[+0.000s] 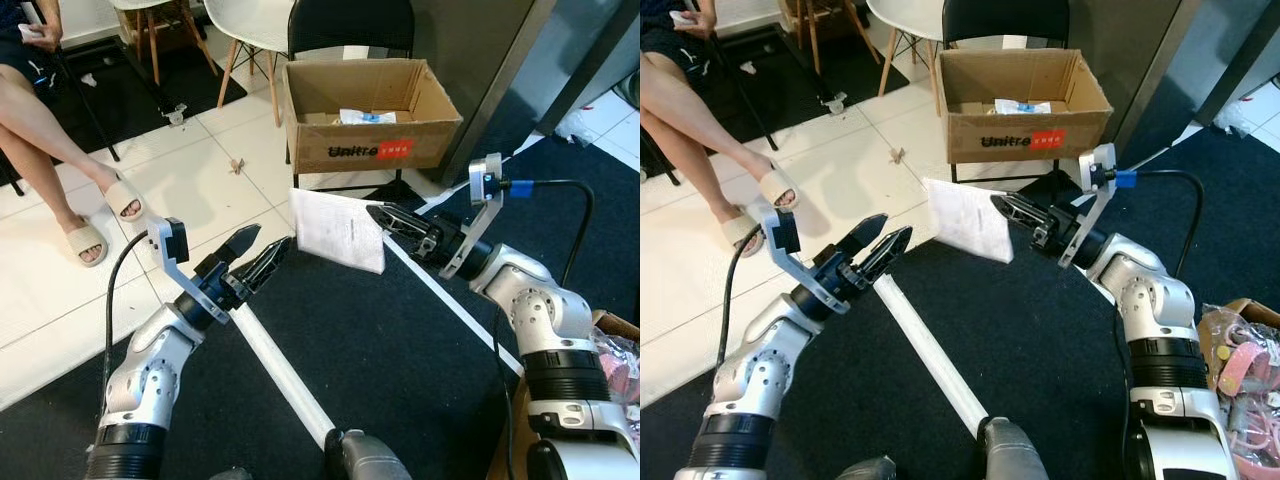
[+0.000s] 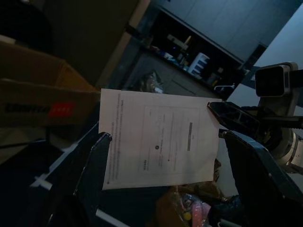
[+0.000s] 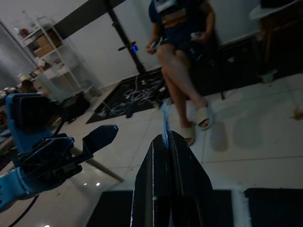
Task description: Picking trash to rubbish bin
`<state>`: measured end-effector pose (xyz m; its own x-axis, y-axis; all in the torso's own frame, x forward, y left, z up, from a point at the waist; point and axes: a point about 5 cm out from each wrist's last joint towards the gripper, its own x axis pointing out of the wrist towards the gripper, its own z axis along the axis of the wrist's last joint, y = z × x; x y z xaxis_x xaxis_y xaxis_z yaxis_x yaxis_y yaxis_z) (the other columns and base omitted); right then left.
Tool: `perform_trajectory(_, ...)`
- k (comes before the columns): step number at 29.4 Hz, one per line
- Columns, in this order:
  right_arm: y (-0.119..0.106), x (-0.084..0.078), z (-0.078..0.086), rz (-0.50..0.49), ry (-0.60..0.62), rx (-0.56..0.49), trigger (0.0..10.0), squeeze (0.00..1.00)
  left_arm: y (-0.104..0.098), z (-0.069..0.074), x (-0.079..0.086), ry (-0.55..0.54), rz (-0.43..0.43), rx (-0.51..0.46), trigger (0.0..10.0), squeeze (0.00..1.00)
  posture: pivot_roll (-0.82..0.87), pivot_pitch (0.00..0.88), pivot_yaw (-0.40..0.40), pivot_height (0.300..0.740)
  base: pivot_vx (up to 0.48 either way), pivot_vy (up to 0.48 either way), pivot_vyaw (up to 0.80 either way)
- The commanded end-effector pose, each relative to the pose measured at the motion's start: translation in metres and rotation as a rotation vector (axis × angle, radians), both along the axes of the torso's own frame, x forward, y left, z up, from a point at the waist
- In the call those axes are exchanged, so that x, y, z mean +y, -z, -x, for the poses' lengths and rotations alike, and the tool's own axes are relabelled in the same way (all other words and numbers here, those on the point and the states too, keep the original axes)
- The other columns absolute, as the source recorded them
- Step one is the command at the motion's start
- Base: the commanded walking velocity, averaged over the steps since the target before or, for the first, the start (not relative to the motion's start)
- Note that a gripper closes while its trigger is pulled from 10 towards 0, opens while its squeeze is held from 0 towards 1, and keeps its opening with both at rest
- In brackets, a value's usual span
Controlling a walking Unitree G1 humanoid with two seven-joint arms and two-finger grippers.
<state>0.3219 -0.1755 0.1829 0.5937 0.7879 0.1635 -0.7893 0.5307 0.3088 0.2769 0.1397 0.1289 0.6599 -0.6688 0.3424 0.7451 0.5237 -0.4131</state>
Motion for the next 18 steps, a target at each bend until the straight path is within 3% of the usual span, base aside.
perform_trajectory(1, 0.0014, -0.0006, -0.0001, 0.006, 0.013, 0.001, 10.0, 0.0, 0.0031, 0.0006, -0.0015, 0.001, 0.009, 0.015, 10.0, 0.0, -0.01, 0.125, 0.007, 0.74, 0.337, 0.0, 0.0)
perform_trajectory(3, 0.0019, -0.0007, -0.0004, 0.015, 0.015, 0.001, 10.0, 0.0, 0.0033, 0.0004, -0.0023, 0.002, 0.009, 0.015, 10.0, 0.0, -0.01, 0.125, 0.007, 0.74, 0.337, 0.0, 0.0)
perform_trajectory(13, 0.0029, 0.0, -0.0006, 0.026, 0.02, 0.003, 10.0, 0.0, 0.0038, 0.0005, -0.0054, 0.017, 0.018, 0.018, 10.0, 0.0, -0.01, 0.125, 0.007, 0.74, 0.347, 0.0, -0.78)
perform_trajectory(18, 0.0032, -0.0012, -0.0023, 0.014, 0.033, 0.007, 10.0, 0.0, 0.0036, 0.0004, -0.0056, 0.018, 0.018, 0.018, 10.0, 0.0, -0.01, 0.125, 0.007, 0.74, 0.356, 0.0, -0.09)
